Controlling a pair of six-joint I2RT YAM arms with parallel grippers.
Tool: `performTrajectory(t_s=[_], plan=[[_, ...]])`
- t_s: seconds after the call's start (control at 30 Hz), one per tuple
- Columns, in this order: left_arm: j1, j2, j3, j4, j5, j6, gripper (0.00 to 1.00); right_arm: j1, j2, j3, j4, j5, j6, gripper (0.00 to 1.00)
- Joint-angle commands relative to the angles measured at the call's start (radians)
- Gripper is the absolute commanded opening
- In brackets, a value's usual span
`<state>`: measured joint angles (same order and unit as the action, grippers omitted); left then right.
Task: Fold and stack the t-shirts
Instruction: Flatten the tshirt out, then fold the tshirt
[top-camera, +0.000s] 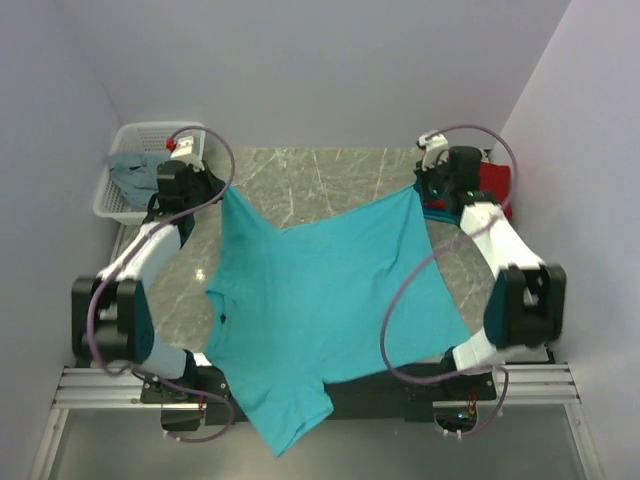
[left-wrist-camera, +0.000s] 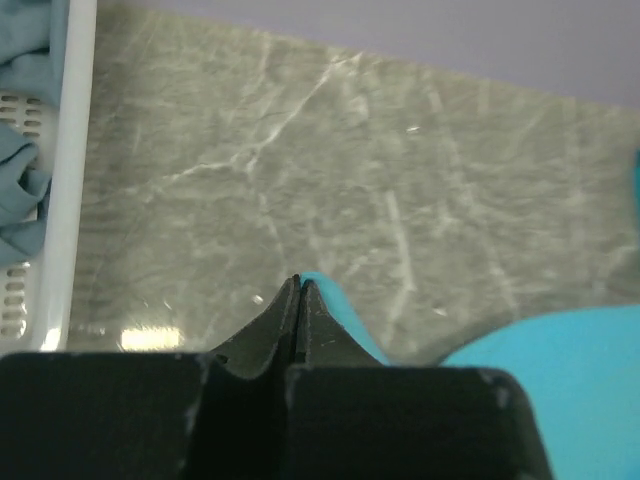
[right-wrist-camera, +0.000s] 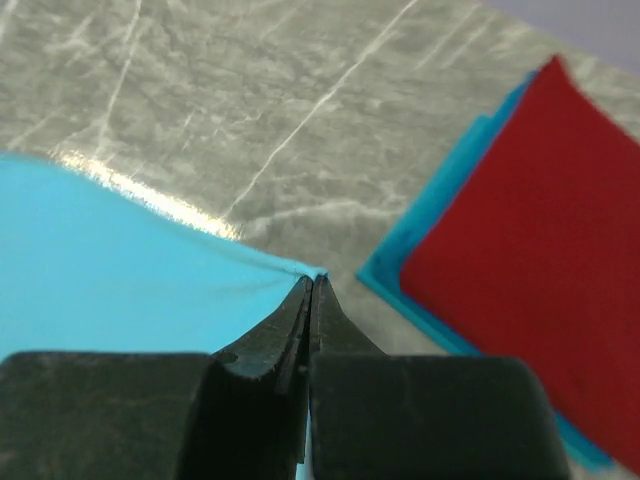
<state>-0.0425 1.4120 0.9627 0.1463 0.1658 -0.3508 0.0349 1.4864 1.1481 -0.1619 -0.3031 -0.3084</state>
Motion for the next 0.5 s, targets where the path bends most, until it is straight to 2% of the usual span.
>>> performTrajectory(t_s=[0.0,0.03,0.13,0.3,0.47], plan=[[0.009,0.190,0.171,0.131,-0.054,0.070,0.01,-0.001,0.208,0.229,0.085,-0.063,-0.017,0.00],[0.013,0.243,0.209,0.119,-0.054,0.076,0.00,-0.001,0.326,0.283,0.055,-0.067,-0.015,0.00],[0.020,0.407,0.388,0.052,-0.051,0.093,0.00,0.005,0.518,0.482,-0.008,-0.068,0.003,0.00],[0.026,0.574,0.540,-0.023,-0.055,0.125,0.00,0.020,0.664,0.685,-0.025,-0.034,0.009,0.00],[0.032,0.633,0.623,-0.037,-0.032,0.141,0.00,0.023,0.765,0.795,-0.030,0.001,0.020,0.00]])
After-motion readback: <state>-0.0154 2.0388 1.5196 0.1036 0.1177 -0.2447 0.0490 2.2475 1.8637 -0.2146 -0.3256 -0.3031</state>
